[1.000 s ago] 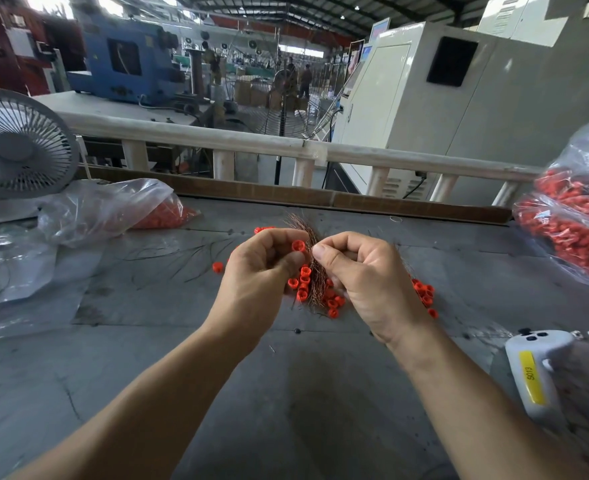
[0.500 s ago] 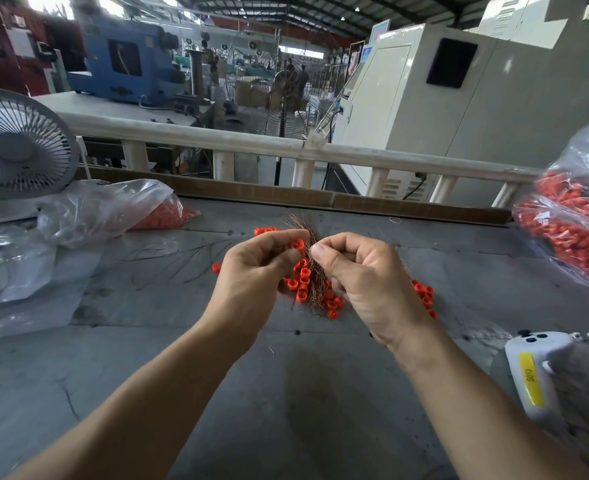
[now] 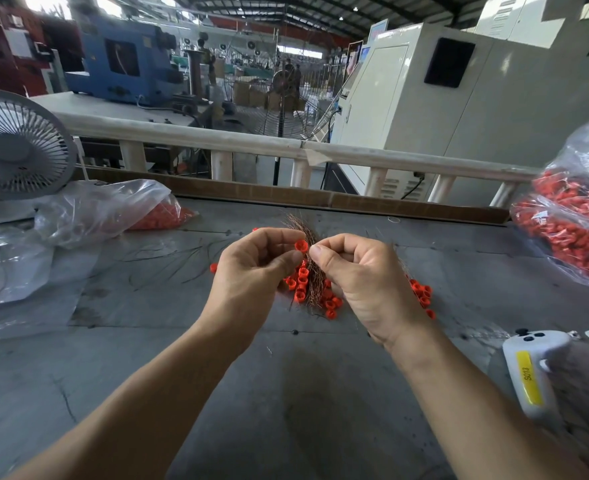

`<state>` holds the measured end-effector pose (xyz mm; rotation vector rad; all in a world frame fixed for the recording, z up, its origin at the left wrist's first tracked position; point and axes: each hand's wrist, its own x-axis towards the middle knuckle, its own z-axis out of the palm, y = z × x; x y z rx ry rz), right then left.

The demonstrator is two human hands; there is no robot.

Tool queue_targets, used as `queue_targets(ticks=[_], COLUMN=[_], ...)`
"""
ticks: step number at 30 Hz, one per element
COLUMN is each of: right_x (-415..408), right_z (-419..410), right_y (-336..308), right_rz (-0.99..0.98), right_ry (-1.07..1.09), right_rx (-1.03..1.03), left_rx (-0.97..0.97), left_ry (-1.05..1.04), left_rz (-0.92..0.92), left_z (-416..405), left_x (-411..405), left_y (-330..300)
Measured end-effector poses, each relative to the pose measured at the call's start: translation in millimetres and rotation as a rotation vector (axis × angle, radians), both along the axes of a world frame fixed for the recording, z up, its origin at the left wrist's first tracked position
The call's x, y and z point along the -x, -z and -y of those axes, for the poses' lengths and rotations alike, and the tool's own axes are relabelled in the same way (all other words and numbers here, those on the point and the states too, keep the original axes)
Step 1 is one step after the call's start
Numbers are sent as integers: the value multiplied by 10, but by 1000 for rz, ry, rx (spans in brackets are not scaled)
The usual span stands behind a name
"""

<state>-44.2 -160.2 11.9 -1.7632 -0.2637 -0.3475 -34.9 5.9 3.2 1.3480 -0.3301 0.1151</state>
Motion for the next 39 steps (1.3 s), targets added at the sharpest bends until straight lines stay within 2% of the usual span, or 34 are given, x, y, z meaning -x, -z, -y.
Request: queue_targets(ticks=[13,25,31,39], right_x=[10,77,122,47], right_z=[5,-35,-80,-3], right_y=[-22,-66,-103,-26], right_rz=[8,-128,-177,-220], right_ry=[8,-21,-99,-91], right_rx=[-5,10,-104,79], left_rx=[125,139,180,206], left_ry=[45,85,106,138], left_rz=[-133,-193,-201,-233], left_z=[-35,-66,-71,-64], left_x=[-18,-37,-29,-19], left_y=[-12,-36,-36,-39])
